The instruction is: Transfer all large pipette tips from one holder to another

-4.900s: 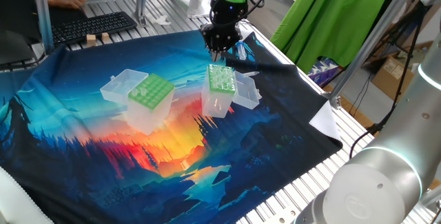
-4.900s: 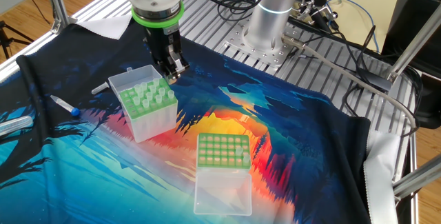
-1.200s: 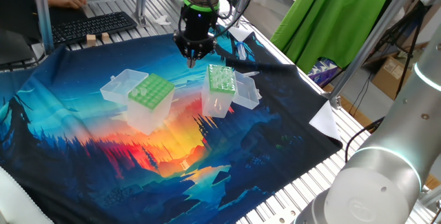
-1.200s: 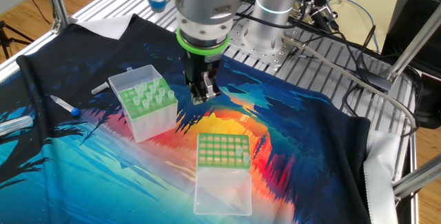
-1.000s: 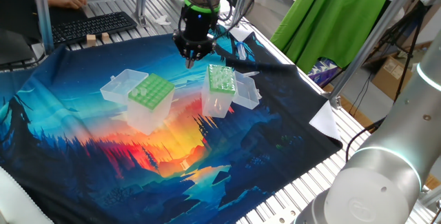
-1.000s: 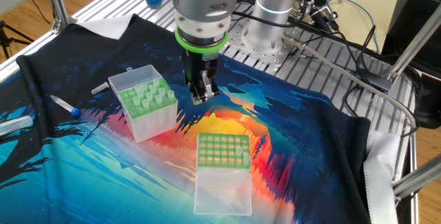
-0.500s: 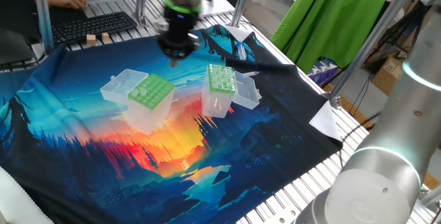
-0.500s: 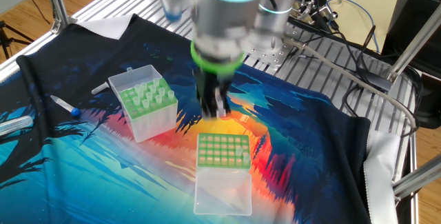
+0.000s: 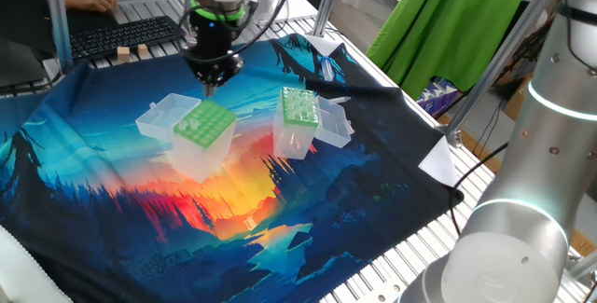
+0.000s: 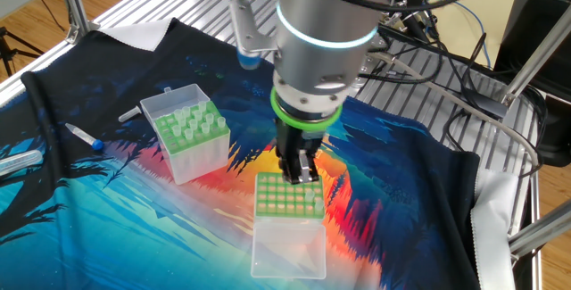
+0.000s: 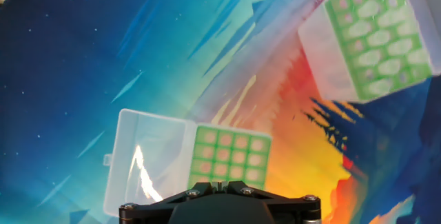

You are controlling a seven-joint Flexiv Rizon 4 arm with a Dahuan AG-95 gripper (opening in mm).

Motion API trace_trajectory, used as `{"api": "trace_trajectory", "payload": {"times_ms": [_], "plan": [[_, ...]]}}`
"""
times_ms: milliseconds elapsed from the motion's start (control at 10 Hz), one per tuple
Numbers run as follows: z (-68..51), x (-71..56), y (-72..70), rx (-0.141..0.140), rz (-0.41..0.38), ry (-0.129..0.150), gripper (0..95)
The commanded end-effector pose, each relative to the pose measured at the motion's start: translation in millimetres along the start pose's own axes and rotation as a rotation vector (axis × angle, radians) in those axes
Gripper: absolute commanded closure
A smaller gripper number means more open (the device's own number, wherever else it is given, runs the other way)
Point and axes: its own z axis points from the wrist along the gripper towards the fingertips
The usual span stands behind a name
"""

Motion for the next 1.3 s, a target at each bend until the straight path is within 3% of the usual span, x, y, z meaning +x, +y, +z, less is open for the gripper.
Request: {"api": "trace_trajectory", "payload": {"times_ms": [100, 200, 600, 700, 1000, 1200, 1300], "plan": [[5.3, 12.4, 7.4, 0.0, 0.063, -0.002, 95.0], [6.8, 15.1, 8.6, 0.0, 0.08, -0.002, 76.0], [14.7, 25.0, 10.6, 0.001, 0.16, 0.002, 76.0], [14.5, 25.7, 10.2, -0.004, 0.182, 0.013, 57.0], [15.1, 26.2, 9.1, -0.011, 0.212, 0.019, 57.0], [15.3, 26.4, 8.6, -0.019, 0.172, 0.016, 95.0], [15.3, 26.4, 8.6, -0.01, 0.161, -0.001, 95.0]]}}
